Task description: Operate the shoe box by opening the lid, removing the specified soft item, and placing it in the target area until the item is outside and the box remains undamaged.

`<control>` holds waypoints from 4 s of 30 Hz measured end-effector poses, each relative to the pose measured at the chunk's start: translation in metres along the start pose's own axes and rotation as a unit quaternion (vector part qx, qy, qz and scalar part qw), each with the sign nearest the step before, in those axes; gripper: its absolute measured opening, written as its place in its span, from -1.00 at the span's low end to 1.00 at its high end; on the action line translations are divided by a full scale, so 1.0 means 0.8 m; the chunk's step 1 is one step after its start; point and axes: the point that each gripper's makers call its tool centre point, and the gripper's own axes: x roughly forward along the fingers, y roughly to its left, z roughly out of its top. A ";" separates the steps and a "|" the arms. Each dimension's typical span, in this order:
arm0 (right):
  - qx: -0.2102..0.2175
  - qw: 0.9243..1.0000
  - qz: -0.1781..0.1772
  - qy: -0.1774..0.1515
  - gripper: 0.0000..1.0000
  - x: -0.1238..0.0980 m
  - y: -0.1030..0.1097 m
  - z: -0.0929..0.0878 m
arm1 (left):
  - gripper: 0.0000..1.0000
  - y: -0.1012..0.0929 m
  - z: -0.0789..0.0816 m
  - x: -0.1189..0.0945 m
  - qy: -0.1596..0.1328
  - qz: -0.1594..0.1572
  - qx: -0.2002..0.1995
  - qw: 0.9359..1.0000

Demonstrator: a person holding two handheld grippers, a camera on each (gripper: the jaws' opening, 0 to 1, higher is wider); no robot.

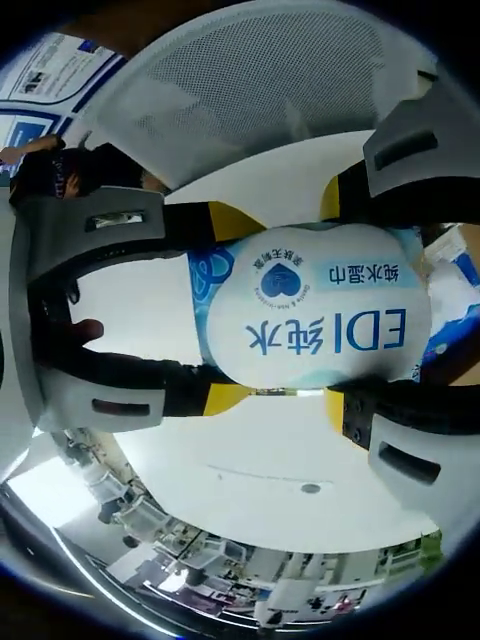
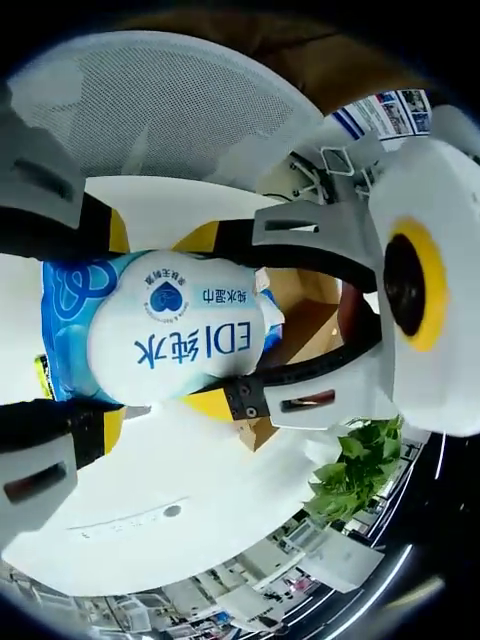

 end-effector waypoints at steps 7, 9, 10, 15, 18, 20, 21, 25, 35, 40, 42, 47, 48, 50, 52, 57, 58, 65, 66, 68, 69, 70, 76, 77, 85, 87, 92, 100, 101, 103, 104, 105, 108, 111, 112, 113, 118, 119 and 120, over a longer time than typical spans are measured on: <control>0.003 1.000 0.001 0.002 0.03 0.001 -0.011 -0.010 | 0.20 0.009 0.005 0.009 0.000 -0.004 0.003 1.000; 0.002 1.000 0.001 0.003 0.03 0.001 -0.016 -0.011 | 0.20 0.014 0.005 0.012 -0.001 -0.004 0.002 1.000; 0.001 1.000 0.001 0.004 0.03 0.002 -0.019 -0.012 | 0.20 0.017 0.006 0.013 -0.001 -0.003 0.001 1.000; -0.004 1.000 0.003 0.009 0.02 0.002 -0.033 -0.018 | 0.20 0.030 0.009 0.020 -0.004 -0.002 -0.003 1.000; -0.006 1.000 0.004 0.009 0.02 0.003 -0.041 -0.023 | 0.20 0.038 0.011 0.026 -0.004 -0.001 -0.004 1.000; -0.006 1.000 0.004 0.009 0.02 0.004 -0.046 -0.026 | 0.20 0.043 0.011 0.030 -0.005 -0.001 -0.004 1.000; -0.006 1.000 0.004 0.009 0.02 0.006 -0.050 -0.029 | 0.20 0.045 0.012 0.032 -0.004 -0.001 -0.004 1.000; -0.006 1.000 0.005 0.011 0.02 0.010 -0.058 -0.037 | 0.20 0.053 0.013 0.042 -0.003 -0.002 -0.005 1.000; -0.014 1.000 0.015 0.021 0.01 0.025 -0.075 -0.057 | 0.20 0.066 0.010 0.070 -0.001 -0.008 -0.011 1.000; -0.015 0.999 0.021 0.026 0.00 0.039 -0.081 -0.068 | 0.20 0.072 0.004 0.087 0.001 -0.016 -0.014 1.000; -0.014 0.999 0.020 0.026 -0.01 0.047 -0.086 -0.075 | 0.19 0.076 0.001 0.098 0.000 -0.017 -0.015 1.000; -0.011 0.999 0.023 0.026 -0.02 0.064 -0.095 -0.091 | 0.19 0.083 -0.005 0.119 0.000 -0.021 -0.012 1.000; -0.013 0.999 0.022 0.028 -0.02 0.066 -0.097 -0.095 | 0.19 0.084 -0.005 0.123 0.000 -0.021 -0.013 1.000; -0.013 0.999 0.024 0.029 -0.02 0.069 -0.099 -0.098 | 0.18 0.086 -0.006 0.130 0.001 -0.022 -0.015 1.000; -0.015 0.999 0.028 0.029 -0.02 0.072 -0.100 -0.103 | 0.18 0.085 -0.007 0.136 0.000 -0.023 -0.015 1.000; -0.017 0.999 0.032 0.028 -0.03 0.077 -0.104 -0.110 | 0.18 0.089 -0.007 0.143 -0.001 -0.023 -0.019 1.000; -0.018 0.999 0.033 0.028 -0.03 0.078 -0.104 -0.110 | 0.18 0.089 -0.008 0.144 0.000 -0.023 -0.020 1.000; -0.018 0.999 0.040 0.029 -0.02 0.087 -0.103 -0.112 | 0.18 0.087 -0.014 0.150 0.003 -0.026 -0.022 0.999; -0.018 0.999 0.040 0.029 -0.02 0.088 -0.103 -0.112 | 0.18 0.087 -0.015 0.150 0.003 -0.027 -0.022 0.999; -0.018 0.999 0.040 0.029 -0.02 0.089 -0.102 -0.111 | 0.19 0.087 -0.017 0.151 0.003 -0.026 -0.022 0.999; -0.019 0.999 0.041 0.030 -0.02 0.090 -0.102 -0.111 | 0.19 0.087 -0.018 0.152 0.004 -0.026 -0.023 0.999; -0.019 0.999 0.041 0.030 -0.02 0.091 -0.102 -0.111 | 0.19 0.087 -0.018 0.152 0.004 -0.026 -0.024 0.999; -0.020 0.998 0.043 0.034 -0.02 0.096 -0.101 -0.114 | 0.19 0.084 -0.022 0.155 0.007 -0.026 -0.023 0.999; -0.021 0.998 0.043 0.035 -0.02 0.095 -0.100 -0.114 | 0.19 0.084 -0.022 0.156 0.007 -0.025 -0.022 0.999; -0.023 0.998 0.040 0.041 -0.01 0.096 -0.103 -0.119 | 0.18 0.086 -0.018 0.158 0.007 -0.019 -0.018 1.000; -0.023 0.998 0.038 0.043 -0.01 0.096 -0.102 -0.120 | 0.18 0.086 -0.018 0.158 0.006 -0.019 -0.016 1.000; -0.023 0.998 0.035 0.046 0.00 0.098 -0.102 -0.122 | 0.17 0.085 -0.014 0.157 0.002 -0.016 -0.014 1.000; -0.030 0.998 0.030 0.055 0.01 0.096 -0.101 -0.122 | 0.17 0.085 -0.013 0.154 0.001 -0.015 -0.009 1.000; -0.030 0.998 0.030 0.056 0.01 0.096 -0.101 -0.122 | 0.17 0.085 -0.013 0.153 0.001 -0.015 -0.004 1.000; -0.031 0.998 0.027 0.056 0.00 0.094 -0.101 -0.122 | 0.18 0.085 -0.011 0.150 -0.002 -0.013 -0.002 1.000; -0.032 0.998 0.026 0.057 0.00 0.093 -0.101 -0.122 | 0.18 0.086 -0.012 0.149 -0.002 -0.012 -0.003 1.000; -0.031 0.998 0.025 0.057 -0.01 0.091 -0.101 -0.122 | 0.17 0.087 -0.013 0.148 -0.002 -0.012 -0.005 1.000; -0.031 0.998 0.022 0.058 -0.04 0.085 -0.102 -0.122 | 0.17 0.088 -0.015 0.142 -0.001 -0.012 -0.008 1.000; -0.028 0.998 0.018 0.062 -0.05 0.079 -0.104 -0.125 | 0.16 0.089 -0.020 0.134 0.000 -0.010 -0.008 1.000; -0.025 0.998 0.016 0.062 -0.04 0.077 -0.104 -0.126 | 0.17 0.088 -0.022 0.130 0.001 -0.012 -0.011 1.000; -0.016 0.998 0.014 0.062 -0.04 0.073 -0.106 -0.127 | 0.19 0.087 -0.024 0.126 0.000 -0.016 -0.014 1.000; 0.019 0.999 -0.002 0.045 -0.02 0.055 -0.112 -0.118 | 0.23 0.089 -0.030 0.109 -0.009 -0.008 -0.033 0.999; 0.024 0.999 -0.005 0.043 -0.01 0.052 -0.113 -0.118 | 0.22 0.093 -0.029 0.105 -0.014 -0.003 -0.043 0.999; 0.035 0.999 -0.010 0.037 -0.01 0.047 -0.115 -0.115 | 0.22 0.094 -0.027 0.101 -0.019 -0.001 -0.051 0.999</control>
